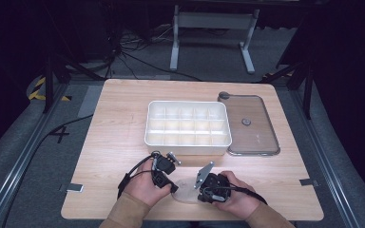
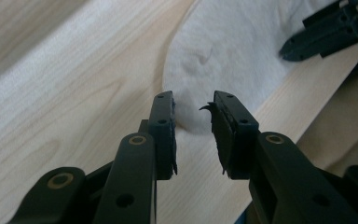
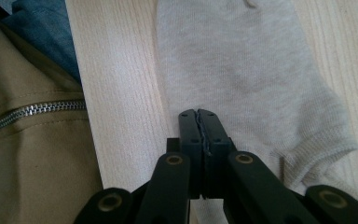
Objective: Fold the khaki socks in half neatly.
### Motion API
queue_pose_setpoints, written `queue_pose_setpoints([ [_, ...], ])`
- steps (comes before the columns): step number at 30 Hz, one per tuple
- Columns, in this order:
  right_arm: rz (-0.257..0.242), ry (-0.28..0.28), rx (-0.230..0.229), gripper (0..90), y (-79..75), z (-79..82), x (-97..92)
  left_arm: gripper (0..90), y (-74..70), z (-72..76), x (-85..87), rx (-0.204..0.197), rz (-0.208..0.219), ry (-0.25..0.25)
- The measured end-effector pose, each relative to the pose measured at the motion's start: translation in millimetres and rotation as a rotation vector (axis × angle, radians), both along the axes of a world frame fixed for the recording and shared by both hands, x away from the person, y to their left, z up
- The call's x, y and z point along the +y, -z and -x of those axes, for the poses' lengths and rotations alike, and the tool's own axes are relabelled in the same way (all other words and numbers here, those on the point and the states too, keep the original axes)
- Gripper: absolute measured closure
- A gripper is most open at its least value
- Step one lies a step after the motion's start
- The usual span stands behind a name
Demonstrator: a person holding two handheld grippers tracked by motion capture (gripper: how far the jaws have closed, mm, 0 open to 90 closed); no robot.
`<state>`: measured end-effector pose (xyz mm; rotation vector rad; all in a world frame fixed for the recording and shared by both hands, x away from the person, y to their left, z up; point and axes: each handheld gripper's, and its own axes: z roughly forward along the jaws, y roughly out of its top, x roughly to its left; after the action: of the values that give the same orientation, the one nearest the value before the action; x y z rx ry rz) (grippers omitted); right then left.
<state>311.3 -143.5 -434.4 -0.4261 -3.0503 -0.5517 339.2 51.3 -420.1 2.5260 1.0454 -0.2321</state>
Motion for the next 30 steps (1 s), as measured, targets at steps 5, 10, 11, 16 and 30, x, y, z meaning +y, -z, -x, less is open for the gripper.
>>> queue_pose_setpoints([
  [5,-0.018,-0.005,0.007,89.4,0.7,-0.7,-2.4,68.9,6.6,-2.7,-3.6,-0.001,0.007,-0.006],
  [10,-0.015,-0.006,0.001,89.4,0.4,0.4,-2.3,67.8,13.6,-3.2,-9.2,-0.009,-0.032,-0.019],
  [11,-0.016,-0.005,0.001,89.3,0.5,0.4,-2.4,67.6,14.4,-3.5,-9.8,-0.005,-0.036,-0.018],
  [16,-0.015,-0.004,-0.007,89.3,0.7,1.0,-2.1,67.2,16.2,-3.2,-11.3,-0.004,-0.04,-0.029],
  [30,-0.004,-0.01,-0.018,89.3,0.4,2.0,-1.2,85.4,10.3,1.4,-13.9,-0.038,-0.002,-0.014],
])
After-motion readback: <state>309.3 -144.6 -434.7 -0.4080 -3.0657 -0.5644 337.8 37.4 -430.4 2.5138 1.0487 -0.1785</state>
